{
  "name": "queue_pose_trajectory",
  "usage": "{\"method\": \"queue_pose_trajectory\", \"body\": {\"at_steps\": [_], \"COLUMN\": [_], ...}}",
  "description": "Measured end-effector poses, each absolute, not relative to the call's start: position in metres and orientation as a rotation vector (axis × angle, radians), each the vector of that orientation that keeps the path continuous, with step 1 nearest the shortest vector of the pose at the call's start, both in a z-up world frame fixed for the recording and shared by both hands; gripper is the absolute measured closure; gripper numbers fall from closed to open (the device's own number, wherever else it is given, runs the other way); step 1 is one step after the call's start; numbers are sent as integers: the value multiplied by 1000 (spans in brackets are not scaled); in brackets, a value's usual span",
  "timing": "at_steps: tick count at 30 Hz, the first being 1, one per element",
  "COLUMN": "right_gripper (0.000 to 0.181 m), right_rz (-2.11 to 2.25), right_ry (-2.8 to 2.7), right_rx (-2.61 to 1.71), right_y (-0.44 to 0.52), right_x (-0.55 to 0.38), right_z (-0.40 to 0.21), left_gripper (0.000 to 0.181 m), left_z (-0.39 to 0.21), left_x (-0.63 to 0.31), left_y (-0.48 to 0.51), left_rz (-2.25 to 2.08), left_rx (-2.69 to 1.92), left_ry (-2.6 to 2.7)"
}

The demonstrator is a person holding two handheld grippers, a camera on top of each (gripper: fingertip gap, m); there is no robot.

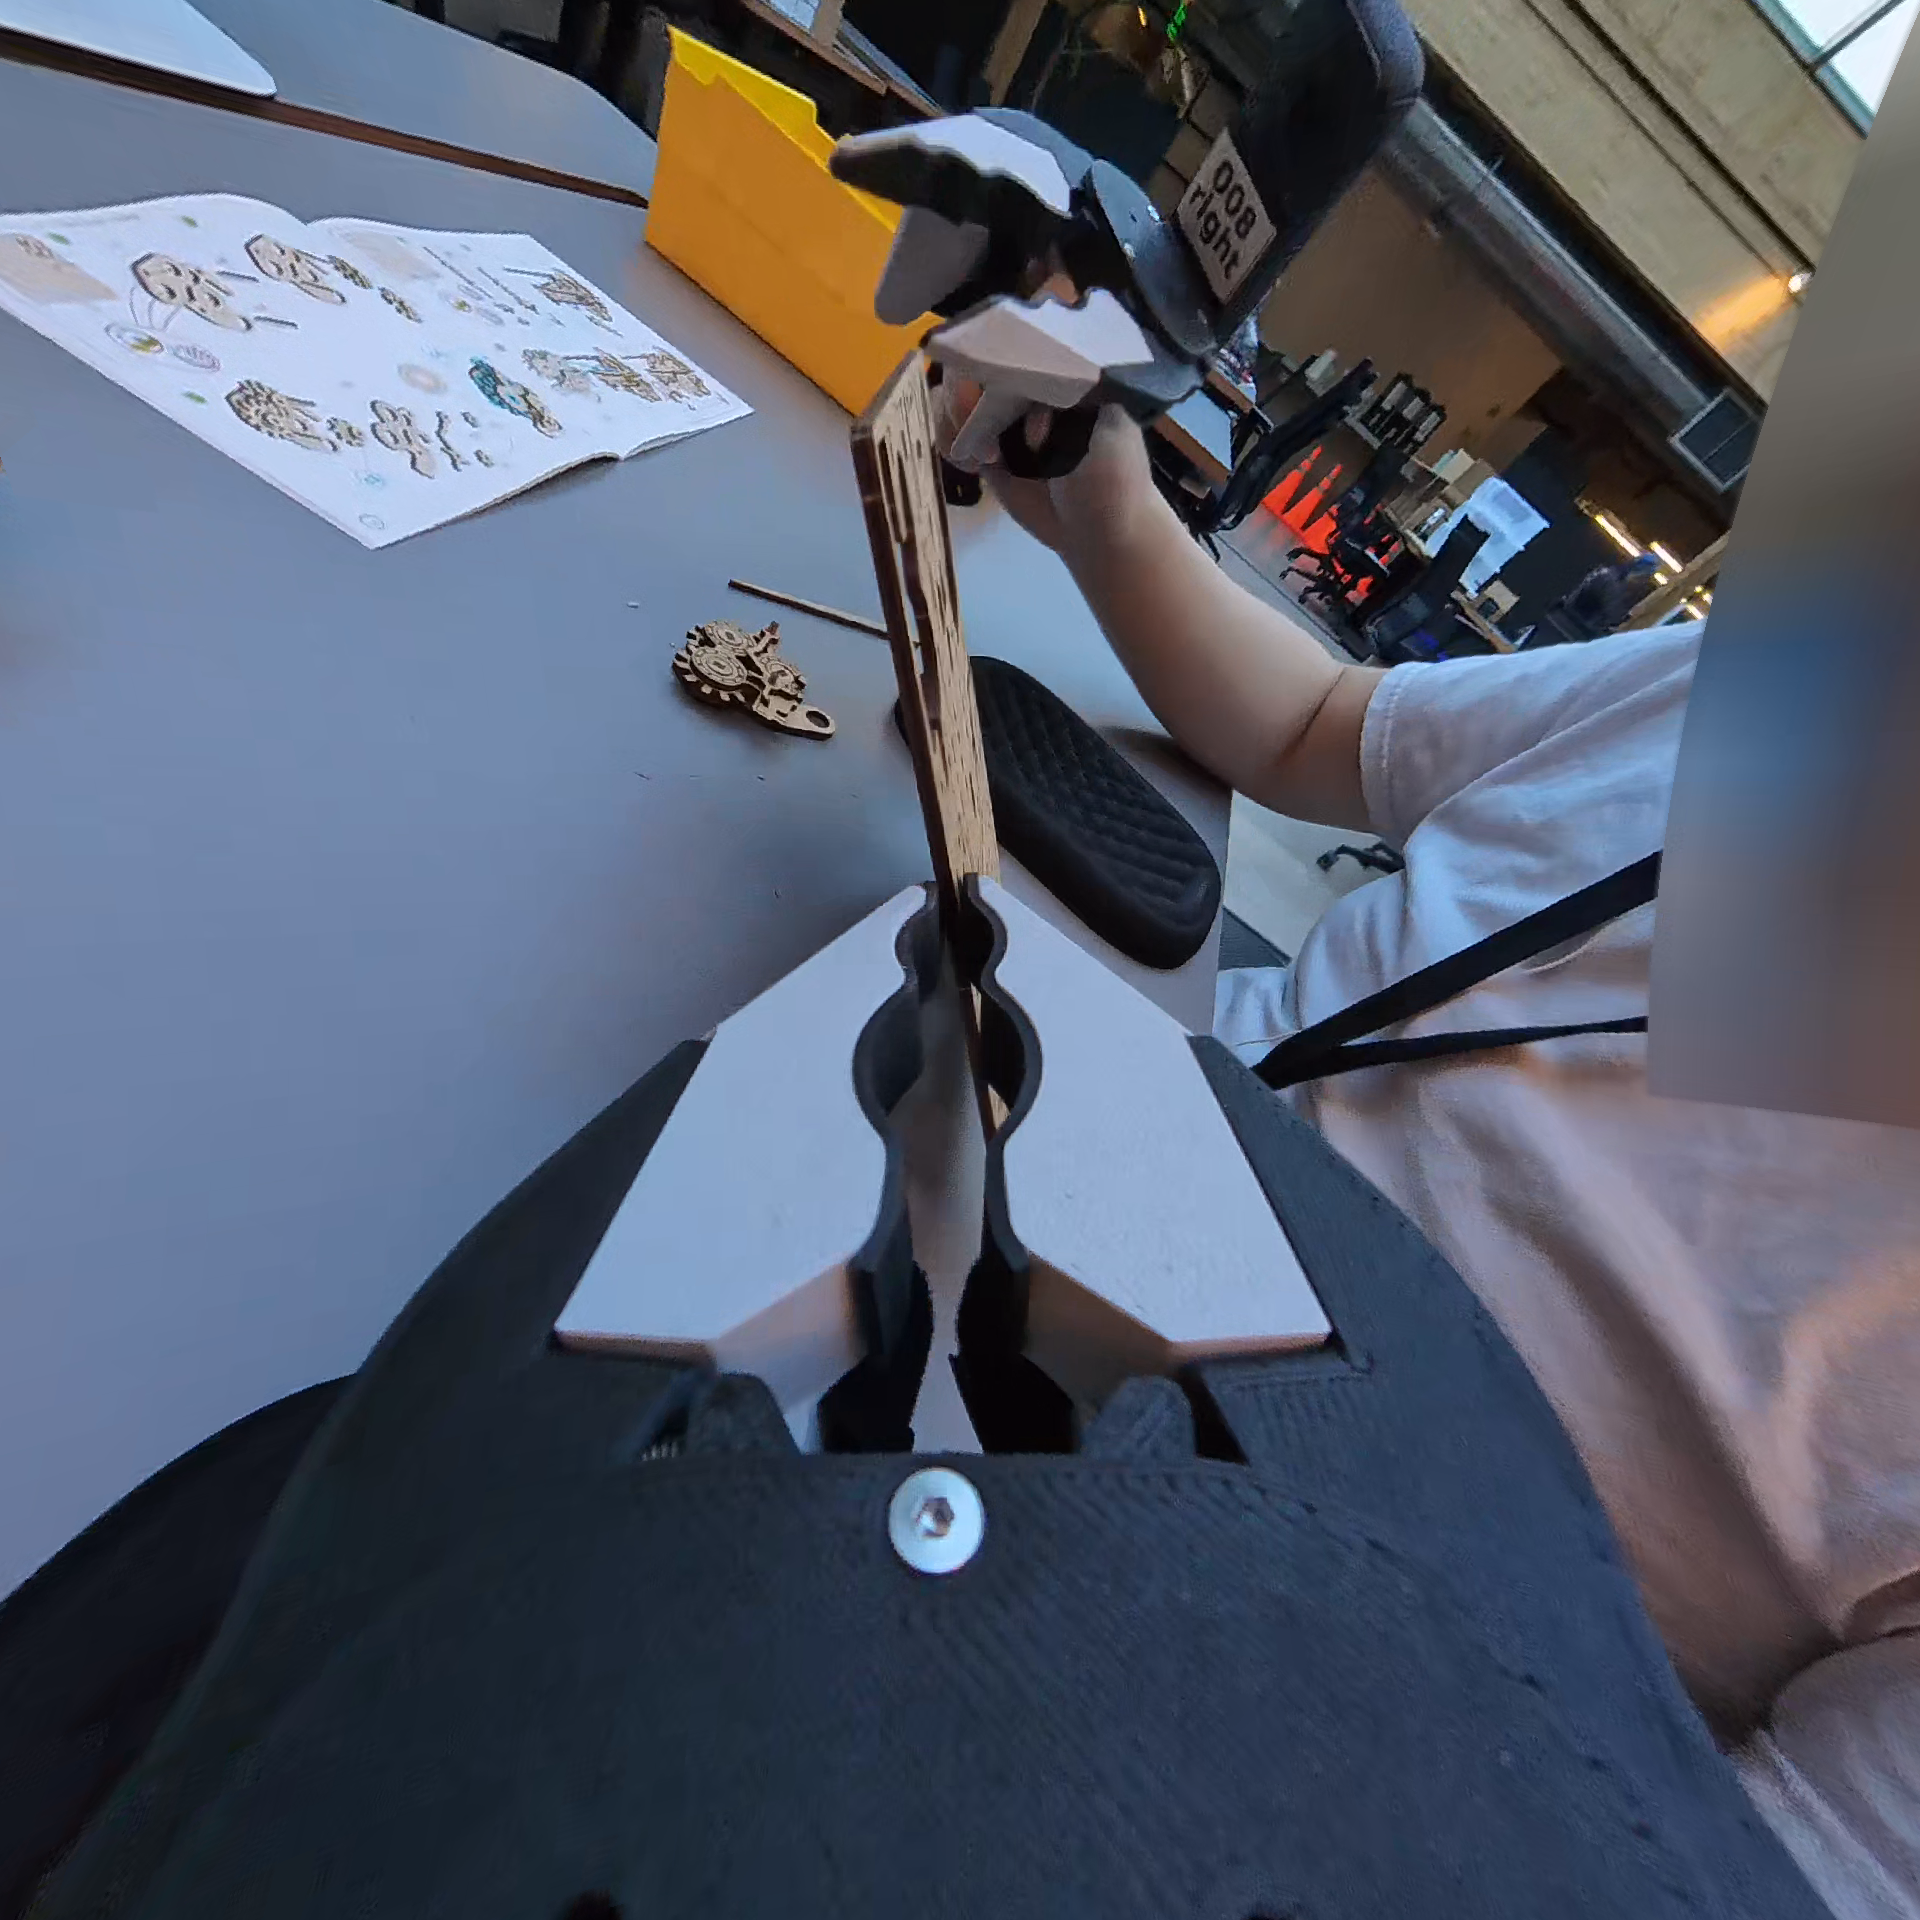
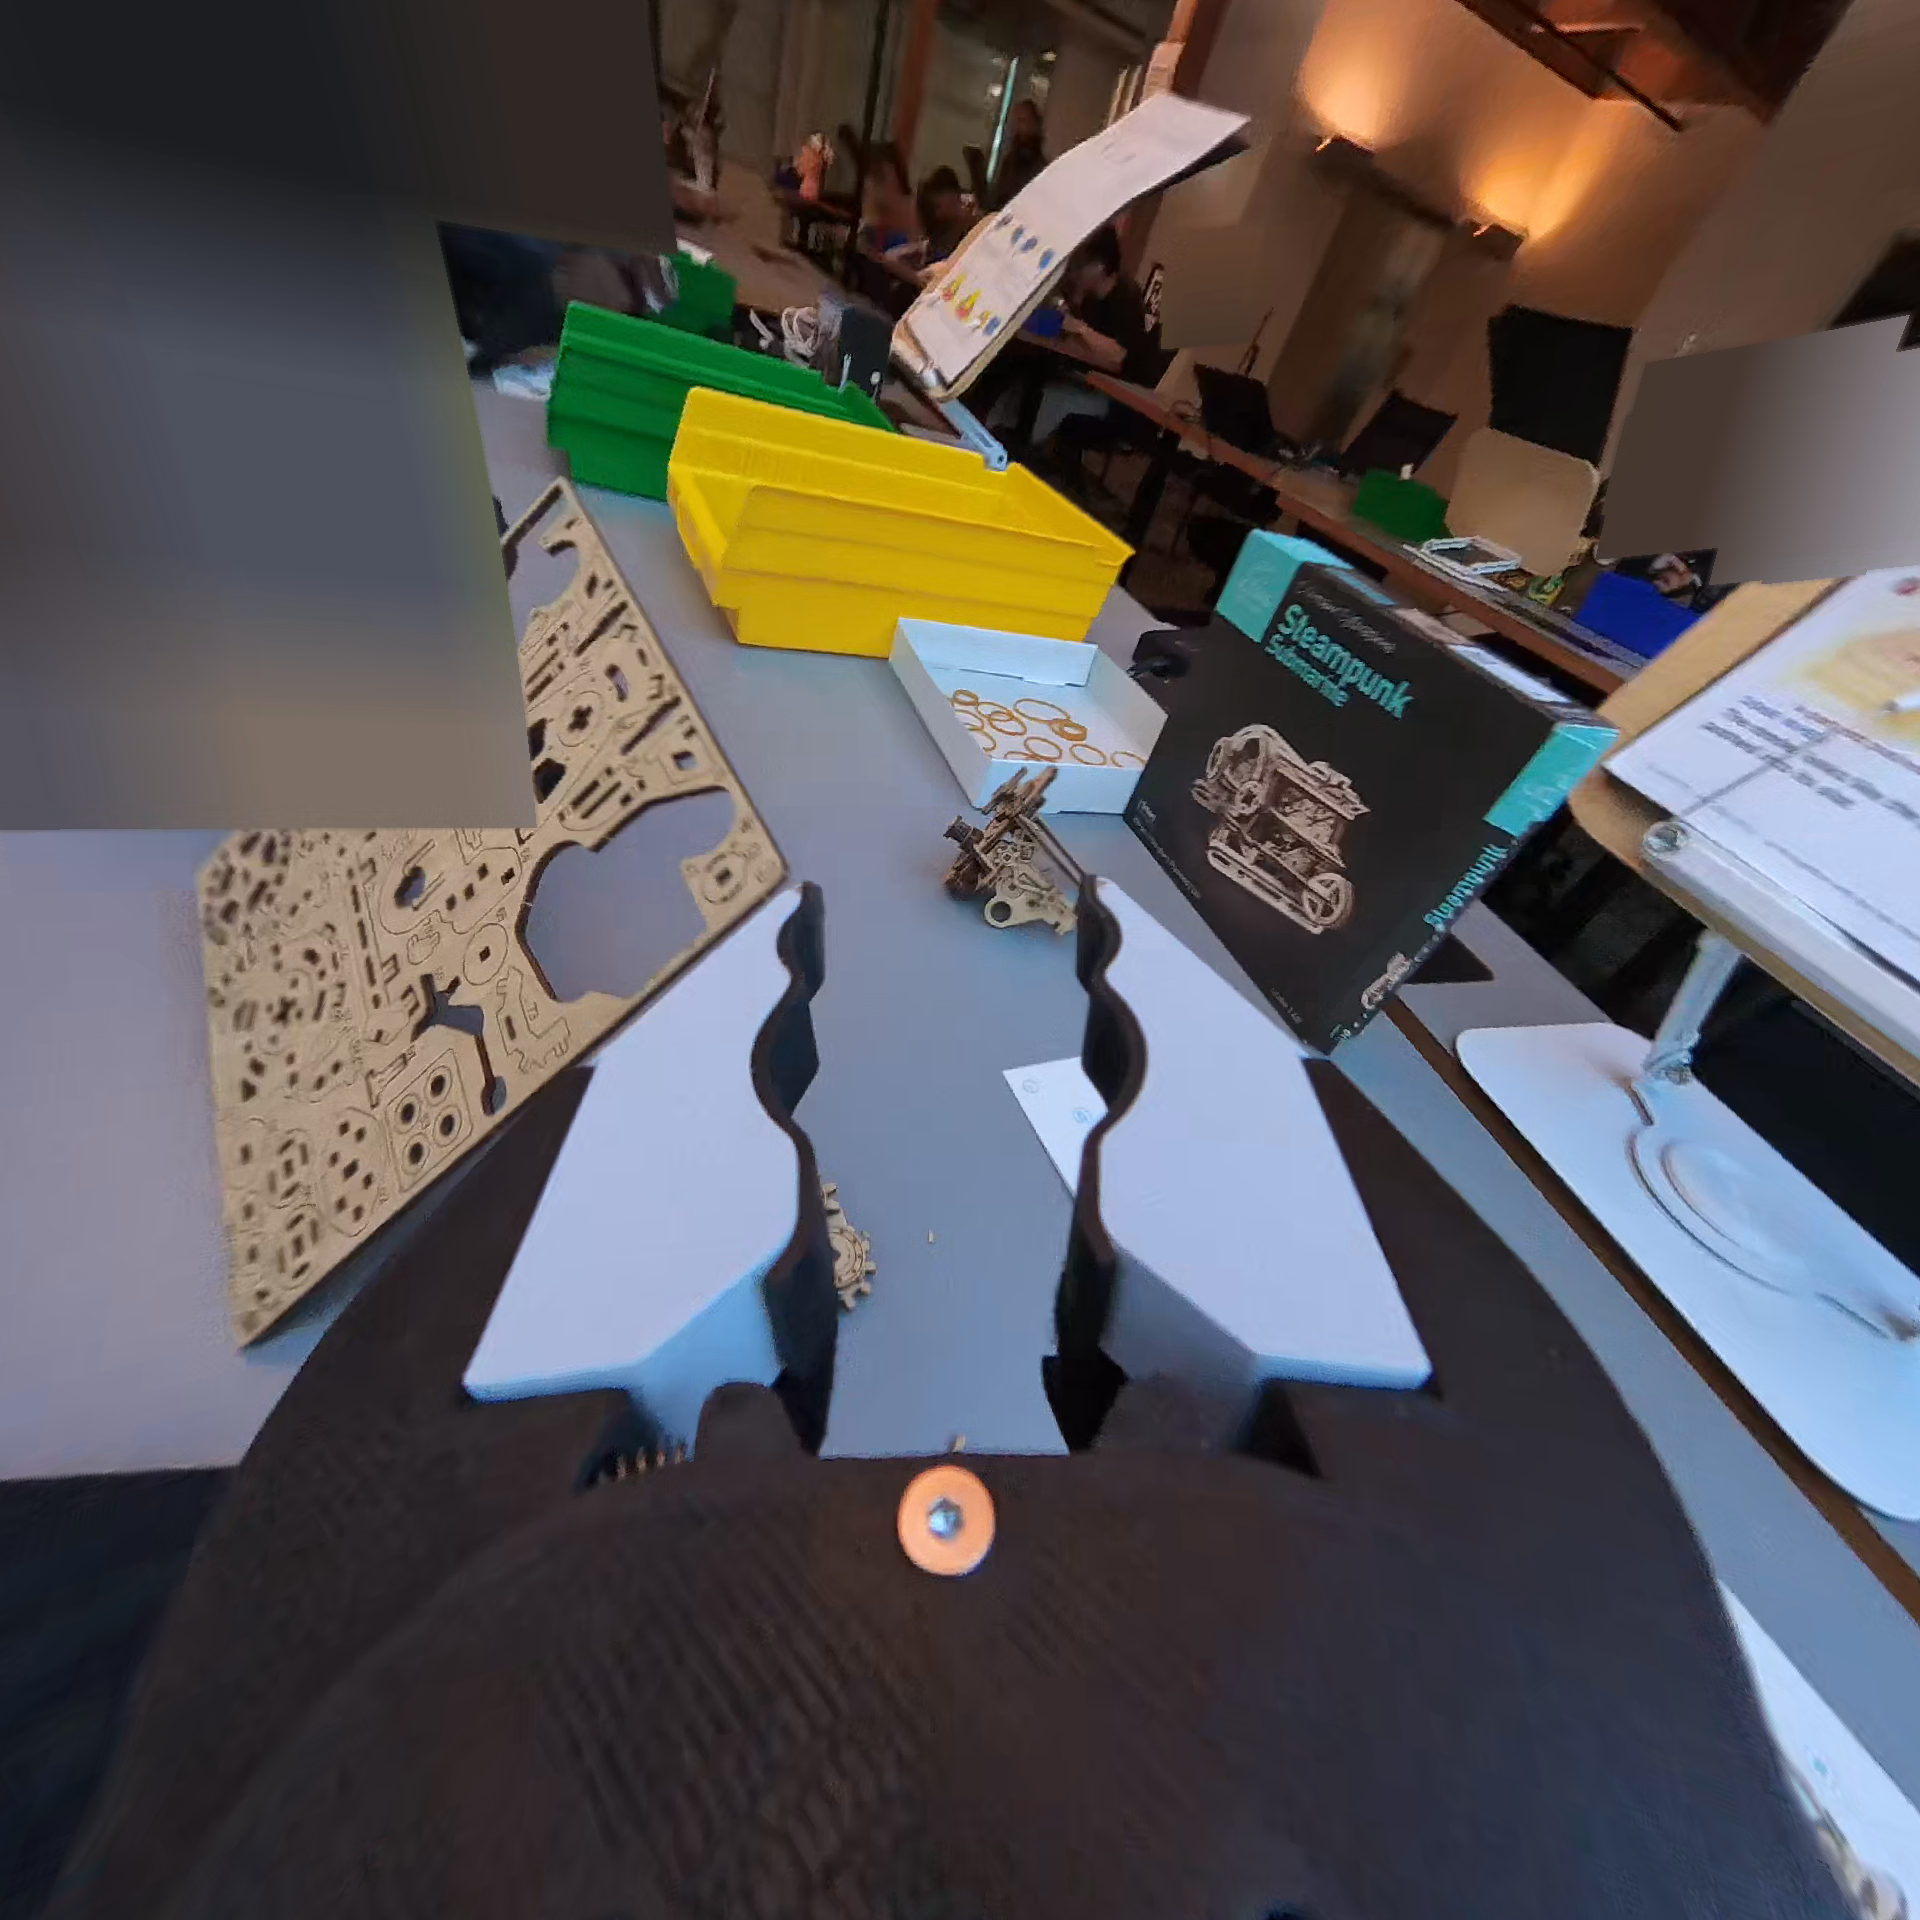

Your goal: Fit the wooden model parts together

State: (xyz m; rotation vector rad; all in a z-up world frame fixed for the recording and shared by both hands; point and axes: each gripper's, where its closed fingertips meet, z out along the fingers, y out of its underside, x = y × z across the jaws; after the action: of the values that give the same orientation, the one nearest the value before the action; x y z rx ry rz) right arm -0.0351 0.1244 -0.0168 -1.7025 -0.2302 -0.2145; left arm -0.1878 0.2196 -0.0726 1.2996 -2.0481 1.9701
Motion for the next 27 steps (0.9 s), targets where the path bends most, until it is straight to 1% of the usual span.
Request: {"method": "queue_pose_trajectory", "body": {"at_steps": [1,4,5,6,7,9,10,12,13,16,20,21,22,23,24,27], "right_gripper": [129,129,132,144,150,150,146,129,126,123,125,132,148,171,180,181], "right_rz": [-178,-74,-42,30,132,342,413,479,502,556,569,596,661,754,829,912], "right_ry": [-197,-124,-117,-139,-161,-124,-103,-77,-68,-44,55,54,36,2,-19,54], "right_rx": [-1659,-1566,-1582,-1619,-1652,-1667,-1676,-1692,-1712,-1707,-1732,-1735,-1738,-1741,-1736,-1700], "right_y": [111,75,69,64,63,72,82,104,113,130,141,142,141,139,136,137], "right_x": [-32,-23,-20,-25,-34,-54,-64,-82,-92,-114,-115,-119,-126,-138,-145,-147], "right_z": [-8,3,-5,-16,-27,-40,-46,-55,-59,-58,-66,-68,-68,-67,-66,-61], "left_gripper": [181,181,181,181,181,181,181,181,181,181,181,181,181,181,181,181], "left_z": [-70,-66,-65,-63,-62,-62,-61,-61,-61,-58,-56,-55,-55,-54,-53,-50], "left_x": [-189,-191,-191,-190,-189,-188,-188,-184,-182,-179,-184,-185,-186,-186,-186,-188], "left_y": [218,220,222,225,228,229,227,226,225,219,211,209,207,206,205,207], "left_rz": [1978,2005,2022,2041,2053,2070,2091,2133,2148,2181,2181,2180,2185,2194,2205,2235], "left_rx": [1295,1310,1318,1339,1359,1364,1346,1354,1359,1339,1291,1280,1270,1263,1246,1234], "left_ry": [-2061,-2104,-2118,-2129,-2132,-2140,-2126,-2084,-2064,-2051,-2049,-2047,-2040,-2029,-2016,-1906]}}
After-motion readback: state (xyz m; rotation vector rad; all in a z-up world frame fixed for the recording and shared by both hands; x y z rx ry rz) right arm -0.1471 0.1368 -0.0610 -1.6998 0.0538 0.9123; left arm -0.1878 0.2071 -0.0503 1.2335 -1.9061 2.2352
